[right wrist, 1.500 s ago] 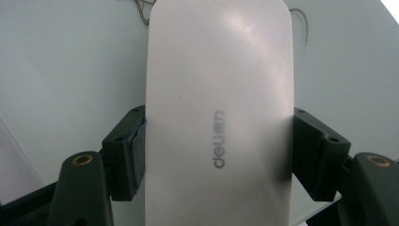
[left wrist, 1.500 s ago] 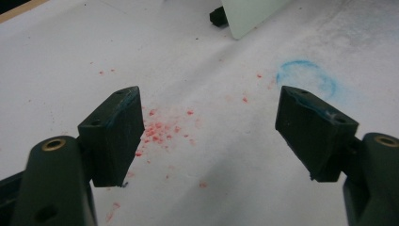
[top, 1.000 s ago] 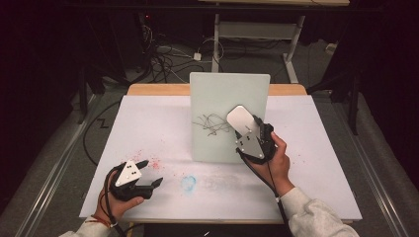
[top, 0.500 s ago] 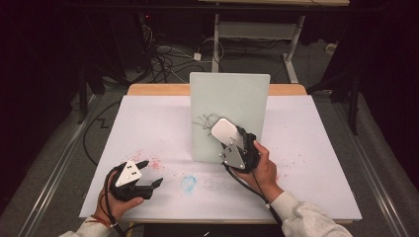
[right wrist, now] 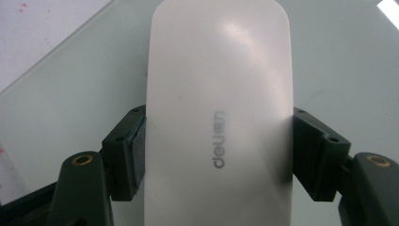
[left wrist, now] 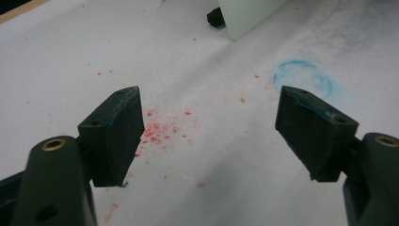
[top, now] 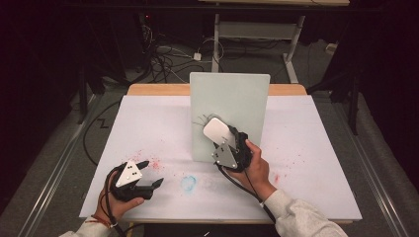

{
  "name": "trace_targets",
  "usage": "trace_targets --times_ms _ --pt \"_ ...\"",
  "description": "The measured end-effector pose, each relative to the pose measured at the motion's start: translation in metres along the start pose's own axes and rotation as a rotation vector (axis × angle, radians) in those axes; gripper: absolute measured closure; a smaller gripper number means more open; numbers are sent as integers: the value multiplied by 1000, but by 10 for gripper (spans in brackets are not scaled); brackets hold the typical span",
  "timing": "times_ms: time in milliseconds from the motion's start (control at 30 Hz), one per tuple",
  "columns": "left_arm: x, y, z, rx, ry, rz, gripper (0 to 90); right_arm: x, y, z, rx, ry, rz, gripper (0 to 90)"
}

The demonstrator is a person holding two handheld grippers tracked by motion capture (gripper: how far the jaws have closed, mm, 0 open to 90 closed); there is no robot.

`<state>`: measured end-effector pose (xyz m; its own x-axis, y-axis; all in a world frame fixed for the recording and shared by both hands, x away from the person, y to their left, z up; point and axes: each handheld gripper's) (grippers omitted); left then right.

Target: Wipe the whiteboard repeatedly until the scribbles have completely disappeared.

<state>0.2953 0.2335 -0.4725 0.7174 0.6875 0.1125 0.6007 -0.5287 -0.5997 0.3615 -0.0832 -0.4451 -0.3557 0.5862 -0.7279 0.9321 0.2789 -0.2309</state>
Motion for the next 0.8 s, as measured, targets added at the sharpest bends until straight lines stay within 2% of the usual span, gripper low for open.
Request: trace_targets --times_ms 167,233,400,467,533,700,733,800 --pt "0 -1 1 0 2 2 232 -6 2 -8 -12 4 19 306" --pt "0 -1 1 0 1 2 232 -12 2 -7 -14 16 42 306" --pt "0 -2 1 -1 1 -1 232 -17 -1 1 -11 54 46 306" --pt "0 -2 1 0 2 -2 232 -11 -3 6 -1 46 58 307" --pt "-1 -2 1 2 5 0 232 -1 -3 11 6 15 53 307" --pt "-1 -1 1 9 10 6 232 12 -6 18 26 -6 4 306" --pt "-1 -1 0 7 8 6 232 14 -6 18 29 -20 6 306" --pt "0 -1 1 6 9 6 232 11 -6 18 26 -14 -11 306"
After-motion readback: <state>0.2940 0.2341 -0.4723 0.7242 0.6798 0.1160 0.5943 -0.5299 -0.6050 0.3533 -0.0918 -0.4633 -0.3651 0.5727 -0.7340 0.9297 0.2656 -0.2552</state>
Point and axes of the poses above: each handheld gripper's, and its own axes: y roughly forward along the jaws, z roughly out of its underside, x roughly to its left, and after that the axes turned 1 degree about x, right-handed
